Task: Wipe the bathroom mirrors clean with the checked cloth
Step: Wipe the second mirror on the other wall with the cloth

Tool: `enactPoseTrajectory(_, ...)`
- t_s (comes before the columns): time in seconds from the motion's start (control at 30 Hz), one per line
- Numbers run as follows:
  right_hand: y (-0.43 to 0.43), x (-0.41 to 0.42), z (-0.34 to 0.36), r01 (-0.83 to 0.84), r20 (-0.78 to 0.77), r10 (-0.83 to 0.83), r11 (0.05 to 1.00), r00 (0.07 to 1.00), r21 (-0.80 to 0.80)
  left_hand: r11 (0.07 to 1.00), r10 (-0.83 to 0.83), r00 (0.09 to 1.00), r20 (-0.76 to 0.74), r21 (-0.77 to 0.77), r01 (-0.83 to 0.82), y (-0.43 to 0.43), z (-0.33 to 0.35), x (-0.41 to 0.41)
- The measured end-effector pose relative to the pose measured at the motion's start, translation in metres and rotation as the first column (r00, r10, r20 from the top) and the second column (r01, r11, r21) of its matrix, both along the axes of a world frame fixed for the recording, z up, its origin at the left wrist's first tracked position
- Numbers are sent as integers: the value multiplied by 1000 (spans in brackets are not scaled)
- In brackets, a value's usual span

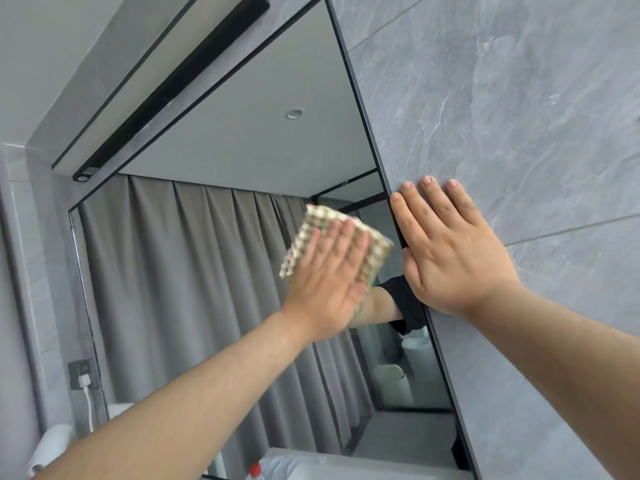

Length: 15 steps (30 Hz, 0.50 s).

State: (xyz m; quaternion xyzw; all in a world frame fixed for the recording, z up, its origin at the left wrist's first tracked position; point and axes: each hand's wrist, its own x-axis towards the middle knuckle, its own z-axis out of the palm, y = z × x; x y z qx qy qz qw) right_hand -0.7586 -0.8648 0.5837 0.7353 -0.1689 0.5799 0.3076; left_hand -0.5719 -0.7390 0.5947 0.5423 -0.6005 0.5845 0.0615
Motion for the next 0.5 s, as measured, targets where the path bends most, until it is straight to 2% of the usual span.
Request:
enactPoseTrajectory(0.17, 0, -1, 0, 4, -15, -4, 1000, 1000, 3, 976, -69, 931, 359, 216, -11, 2, -64, 16)
enactPoseTrajectory(0.3, 0, 0, 0, -2, -7, 2, 1000, 1000, 6, 951, -164, 829, 535, 310, -12, 3, -31, 26)
enactPoseTrajectory(0.37, -1, 0, 0, -5, -6, 5, 1000, 1000, 9, 955, -151, 830, 537, 295, -17, 1, 1, 23)
enactPoseTrajectory(0.5, -1, 1, 0, 1, 8, -1, 1000, 1000, -5, 989, -5, 924, 383, 140, -53, -3, 87, 7)
